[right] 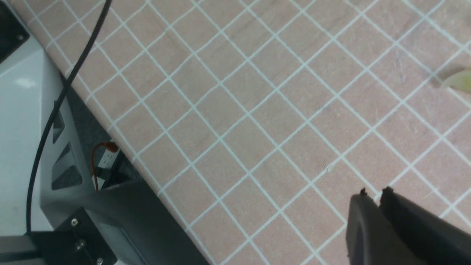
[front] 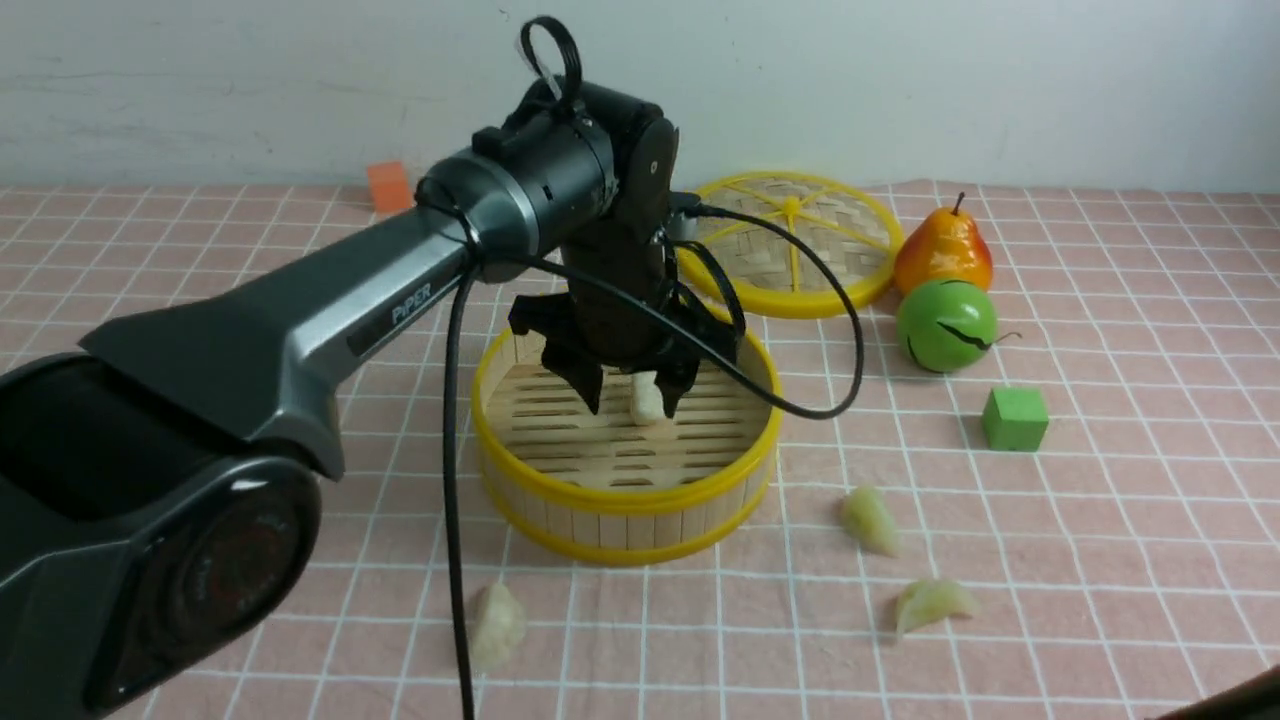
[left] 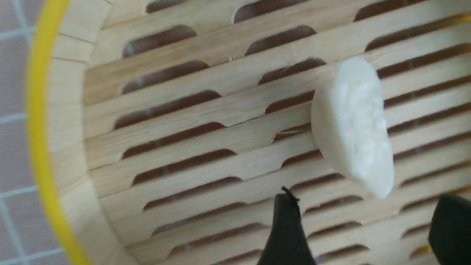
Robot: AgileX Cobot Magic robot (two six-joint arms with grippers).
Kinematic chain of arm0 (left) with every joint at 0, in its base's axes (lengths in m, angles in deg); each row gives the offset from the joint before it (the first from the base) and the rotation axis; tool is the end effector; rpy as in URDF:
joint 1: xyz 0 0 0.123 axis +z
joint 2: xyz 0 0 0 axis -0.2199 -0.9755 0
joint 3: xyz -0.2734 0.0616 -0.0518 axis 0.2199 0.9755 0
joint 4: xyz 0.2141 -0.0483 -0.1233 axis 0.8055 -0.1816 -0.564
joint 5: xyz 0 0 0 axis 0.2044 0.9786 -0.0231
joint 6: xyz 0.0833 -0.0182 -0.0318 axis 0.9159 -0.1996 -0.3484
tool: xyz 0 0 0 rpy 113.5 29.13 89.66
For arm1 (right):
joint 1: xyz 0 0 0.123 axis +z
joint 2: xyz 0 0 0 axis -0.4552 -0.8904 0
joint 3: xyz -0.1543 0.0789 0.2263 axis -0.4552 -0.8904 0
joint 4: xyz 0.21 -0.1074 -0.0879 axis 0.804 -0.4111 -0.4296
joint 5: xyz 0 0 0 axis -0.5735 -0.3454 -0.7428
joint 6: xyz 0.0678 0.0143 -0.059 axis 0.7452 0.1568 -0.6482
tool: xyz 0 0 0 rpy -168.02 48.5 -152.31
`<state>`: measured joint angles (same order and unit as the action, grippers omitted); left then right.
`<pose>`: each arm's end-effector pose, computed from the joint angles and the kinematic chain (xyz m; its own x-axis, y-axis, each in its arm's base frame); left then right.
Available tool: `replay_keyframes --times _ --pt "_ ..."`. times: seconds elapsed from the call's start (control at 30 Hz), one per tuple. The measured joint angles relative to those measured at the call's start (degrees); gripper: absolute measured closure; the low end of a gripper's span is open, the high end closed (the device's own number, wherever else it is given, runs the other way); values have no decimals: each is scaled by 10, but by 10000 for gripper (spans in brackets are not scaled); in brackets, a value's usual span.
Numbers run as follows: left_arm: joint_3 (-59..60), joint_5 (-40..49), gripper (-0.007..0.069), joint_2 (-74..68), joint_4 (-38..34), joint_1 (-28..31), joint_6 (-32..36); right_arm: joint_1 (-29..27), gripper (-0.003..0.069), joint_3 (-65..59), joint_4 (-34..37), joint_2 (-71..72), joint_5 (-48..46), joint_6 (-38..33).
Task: Put the dumplings into the steamer on the table with the pink tablecloth.
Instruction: 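Place the dumpling into the bamboo steamer basket with the left gripper, then reach for and grasp a dumpling on the table with the left gripper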
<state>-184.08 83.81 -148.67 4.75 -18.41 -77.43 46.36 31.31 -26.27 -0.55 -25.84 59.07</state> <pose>0.4267 -0.2522 0.2549 -0.9059 0.2209 -0.3613 0.2573 0.9648 -0.0551 0.1064 0.0784 0.3305 -0.6012 -0.4378 -0.6685 -0.7053 0.6840 0.1864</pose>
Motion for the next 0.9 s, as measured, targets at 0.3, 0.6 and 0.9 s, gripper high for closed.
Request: replay_keyframes --times 0.3,0.6,0.9 --pt "103 11 125 212 -2 0 28 0 596 0 18 0 94 -1" --pt "374 9 125 379 8 0 17 0 591 0 25 0 112 -1" --pt "619 -168 125 395 6 0 -35 0 580 0 32 0 112 -1"
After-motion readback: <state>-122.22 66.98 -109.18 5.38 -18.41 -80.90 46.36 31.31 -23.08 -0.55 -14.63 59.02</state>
